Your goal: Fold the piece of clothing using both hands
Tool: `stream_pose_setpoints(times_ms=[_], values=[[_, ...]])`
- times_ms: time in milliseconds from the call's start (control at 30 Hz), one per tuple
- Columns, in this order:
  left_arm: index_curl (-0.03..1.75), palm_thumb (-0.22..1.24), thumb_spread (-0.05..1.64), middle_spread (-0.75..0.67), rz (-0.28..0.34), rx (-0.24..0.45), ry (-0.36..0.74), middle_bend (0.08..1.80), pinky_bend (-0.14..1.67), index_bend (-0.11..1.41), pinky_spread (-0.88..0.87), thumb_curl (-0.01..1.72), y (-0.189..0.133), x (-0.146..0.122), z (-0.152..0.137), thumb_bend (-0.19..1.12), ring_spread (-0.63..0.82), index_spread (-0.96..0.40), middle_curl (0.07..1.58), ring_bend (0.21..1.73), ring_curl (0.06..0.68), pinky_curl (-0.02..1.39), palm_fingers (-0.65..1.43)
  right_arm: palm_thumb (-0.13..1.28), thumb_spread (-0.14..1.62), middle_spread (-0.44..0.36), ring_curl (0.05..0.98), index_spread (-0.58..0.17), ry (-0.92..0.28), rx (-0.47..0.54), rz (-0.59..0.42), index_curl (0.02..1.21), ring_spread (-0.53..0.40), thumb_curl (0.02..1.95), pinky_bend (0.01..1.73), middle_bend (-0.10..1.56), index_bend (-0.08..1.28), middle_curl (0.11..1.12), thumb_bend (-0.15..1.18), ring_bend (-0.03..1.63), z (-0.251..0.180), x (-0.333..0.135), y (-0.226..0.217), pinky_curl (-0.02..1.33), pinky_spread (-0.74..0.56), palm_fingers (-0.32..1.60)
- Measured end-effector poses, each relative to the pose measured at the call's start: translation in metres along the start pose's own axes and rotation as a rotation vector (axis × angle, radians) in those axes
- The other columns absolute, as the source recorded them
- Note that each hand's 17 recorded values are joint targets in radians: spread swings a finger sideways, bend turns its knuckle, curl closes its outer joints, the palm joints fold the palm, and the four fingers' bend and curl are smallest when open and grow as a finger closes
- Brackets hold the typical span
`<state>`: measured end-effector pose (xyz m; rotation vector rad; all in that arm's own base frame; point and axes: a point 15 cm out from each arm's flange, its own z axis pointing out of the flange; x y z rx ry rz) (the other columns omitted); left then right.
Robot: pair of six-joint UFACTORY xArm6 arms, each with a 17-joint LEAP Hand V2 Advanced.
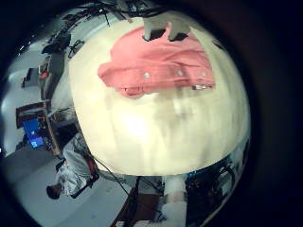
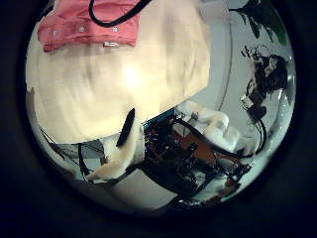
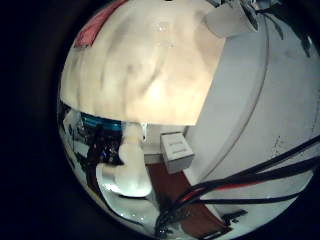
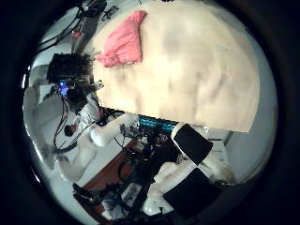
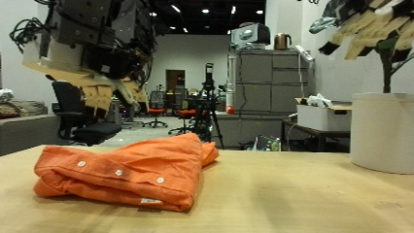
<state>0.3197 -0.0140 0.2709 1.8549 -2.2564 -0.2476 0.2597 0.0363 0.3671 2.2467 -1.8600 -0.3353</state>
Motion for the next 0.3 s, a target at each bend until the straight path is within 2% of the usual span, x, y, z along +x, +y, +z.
stream_pose_setpoints(times_ms=[133,300], values=[[0.32,0.46,1.09,0.35,-0.036,-0.015,0.011,0.18,0.22,0.17,0.54,0.36,0.004,-0.012,0.009,-0.02,0.54,0.08,0.26,0.37,0.23,0.32,-0.01,0.67,1.19,0.068,0.21,-0.331,0.007,0.028,-0.026,0.32,0.255,0.35,0.31,0.19,0.18,0.32,-0.02,0.22,-0.006,-0.007,0.004,0.28,0.33,0.06],[0.32,0.46,1.1,0.34,-0.048,-0.016,0.013,0.18,0.22,0.17,0.54,0.36,0.006,-0.015,0.011,-0.02,0.53,0.08,0.26,0.37,0.23,0.32,-0.01,0.67,1.19,0.063,0.216,-0.333,0.007,0.043,-0.03,0.32,0.256,0.35,0.3,0.19,0.18,0.31,-0.02,0.21,-0.009,-0.009,0.007,0.29,0.33,0.06]])
